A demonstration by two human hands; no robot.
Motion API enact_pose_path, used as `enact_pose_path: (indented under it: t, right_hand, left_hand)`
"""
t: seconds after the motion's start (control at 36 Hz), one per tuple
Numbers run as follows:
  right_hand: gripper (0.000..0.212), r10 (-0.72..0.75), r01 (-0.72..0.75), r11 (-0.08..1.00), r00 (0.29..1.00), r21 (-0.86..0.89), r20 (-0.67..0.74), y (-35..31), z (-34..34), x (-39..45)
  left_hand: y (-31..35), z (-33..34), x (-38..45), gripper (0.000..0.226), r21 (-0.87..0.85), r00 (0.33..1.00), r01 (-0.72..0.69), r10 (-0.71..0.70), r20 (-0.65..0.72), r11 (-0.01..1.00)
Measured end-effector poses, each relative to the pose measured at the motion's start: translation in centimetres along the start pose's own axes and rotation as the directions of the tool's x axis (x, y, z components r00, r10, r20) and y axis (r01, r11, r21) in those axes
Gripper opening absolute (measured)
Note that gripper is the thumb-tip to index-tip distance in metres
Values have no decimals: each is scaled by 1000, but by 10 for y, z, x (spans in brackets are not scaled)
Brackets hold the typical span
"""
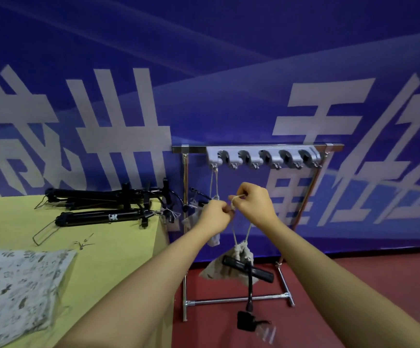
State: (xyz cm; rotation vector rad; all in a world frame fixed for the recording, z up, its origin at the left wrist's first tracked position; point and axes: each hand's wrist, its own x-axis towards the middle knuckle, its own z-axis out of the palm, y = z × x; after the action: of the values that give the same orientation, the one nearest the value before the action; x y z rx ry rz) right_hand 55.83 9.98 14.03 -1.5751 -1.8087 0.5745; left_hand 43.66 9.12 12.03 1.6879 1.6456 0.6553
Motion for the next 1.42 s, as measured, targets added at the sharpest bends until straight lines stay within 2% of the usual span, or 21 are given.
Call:
enact_pose_path:
  t: [0.08, 0.22, 0.36, 0.44, 0.56, 0.81, 1.0, 1.22, 1.42]
  right_hand:
    - [24, 22, -23, 998, 999, -62, -29, 13, -9, 4]
    - [23, 15, -16, 987, 1000, -162, -10, 35, -16, 18]
    - [30, 19, -16, 998, 998, -53, 54, 53, -10, 49]
    - [23, 24, -26, 999, 997, 29, 79, 59, -4, 69]
    - [14, 23, -28, 998, 994, 52, 105, 66, 6, 103]
    - [17, -3, 2, 999, 1000, 48, 15, 74, 29, 170]
    - [13, 83, -82, 996, 996, 43, -24, 90, 48, 198]
    - [16, 155, -155, 988, 988, 6, 23, 103, 59, 198]
    - [13, 214, -211, 975, 976, -69, 34, 100, 57, 185]
  left_hand:
    - [10, 9, 8, 36, -54, 999, -11, 9, -49, 998]
    - [17, 20, 25, 23, -135, 999, -4, 0, -34, 991]
    - [14, 28, 56, 19, -162, 999, 8, -15, -44, 987]
    - [7, 28, 80, 20, -180, 997, 16, -30, -77, 984]
    - [1, 21, 111, 19, -168, 994, 34, -51, -99, 985]
    - [-16, 10, 191, 22, -187, 978, 83, -116, -173, 979]
    - [-14, 12, 219, 18, -24, 975, 53, -57, -214, 998]
    - [-22, 24, 225, 21, 133, 987, 69, -49, -150, 989]
    - [-21, 24, 217, 18, 128, 997, 36, -26, -77, 991]
